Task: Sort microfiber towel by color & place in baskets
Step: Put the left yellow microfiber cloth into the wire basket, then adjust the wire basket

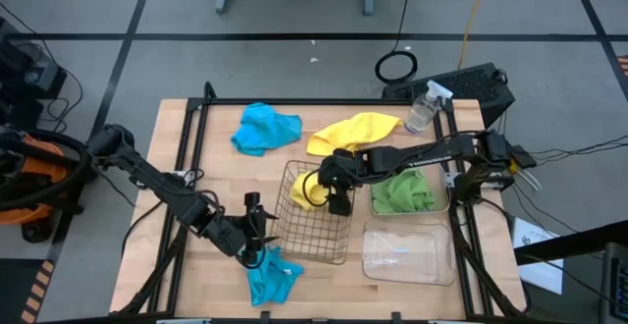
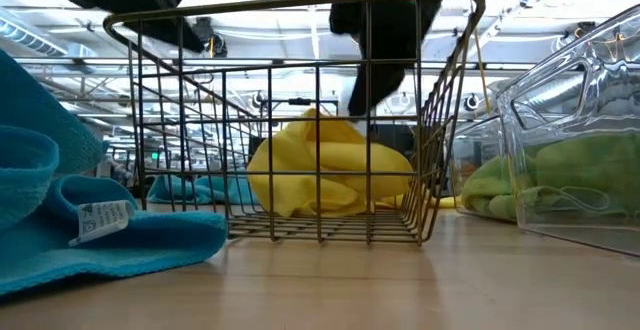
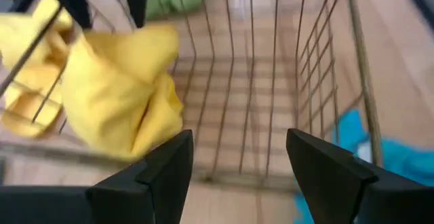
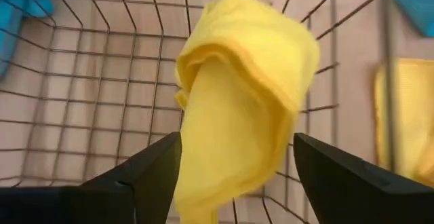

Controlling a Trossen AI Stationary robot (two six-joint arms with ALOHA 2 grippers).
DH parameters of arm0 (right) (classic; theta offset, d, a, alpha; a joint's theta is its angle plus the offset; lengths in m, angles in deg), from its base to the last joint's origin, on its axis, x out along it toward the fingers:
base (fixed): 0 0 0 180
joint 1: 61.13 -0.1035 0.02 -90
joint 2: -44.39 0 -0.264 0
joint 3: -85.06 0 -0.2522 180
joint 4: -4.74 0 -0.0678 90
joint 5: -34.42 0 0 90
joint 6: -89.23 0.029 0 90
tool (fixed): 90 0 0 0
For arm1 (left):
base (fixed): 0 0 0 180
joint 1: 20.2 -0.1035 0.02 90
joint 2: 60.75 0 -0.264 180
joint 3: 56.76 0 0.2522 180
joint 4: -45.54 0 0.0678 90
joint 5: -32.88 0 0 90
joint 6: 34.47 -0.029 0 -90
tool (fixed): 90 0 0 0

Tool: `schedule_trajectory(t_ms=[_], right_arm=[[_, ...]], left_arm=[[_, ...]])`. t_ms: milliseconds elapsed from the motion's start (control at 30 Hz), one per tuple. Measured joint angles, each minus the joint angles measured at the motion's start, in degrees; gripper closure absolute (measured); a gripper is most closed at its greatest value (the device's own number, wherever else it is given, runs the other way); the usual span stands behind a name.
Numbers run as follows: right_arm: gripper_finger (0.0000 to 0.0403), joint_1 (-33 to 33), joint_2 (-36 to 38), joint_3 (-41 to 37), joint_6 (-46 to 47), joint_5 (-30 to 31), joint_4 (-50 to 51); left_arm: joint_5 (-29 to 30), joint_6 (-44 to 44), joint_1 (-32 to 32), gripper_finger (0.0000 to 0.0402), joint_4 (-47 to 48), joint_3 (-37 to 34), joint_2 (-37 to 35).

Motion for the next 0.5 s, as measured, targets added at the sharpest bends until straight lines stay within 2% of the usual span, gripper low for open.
schedule_trajectory(t_ms=[200,333,500], right_arm=[[0.0137,0.0,0.5,7.3,-2.8,1.3,10.0],[0.0144,0.0,1.0,10.4,-3.8,9.7,17.7],[0.0154,1.1,1.5,10.8,-8.9,22.1,24.0]], left_arm=[[0.0,-3.7,-1.6,0.0158,-10.4,-3.6,0.2],[0.0,-7.4,-0.6,0.0158,-9.9,-3.8,-0.7],[0.1,-8.2,2.0,0.0158,-6.8,-2.5,-8.0]])
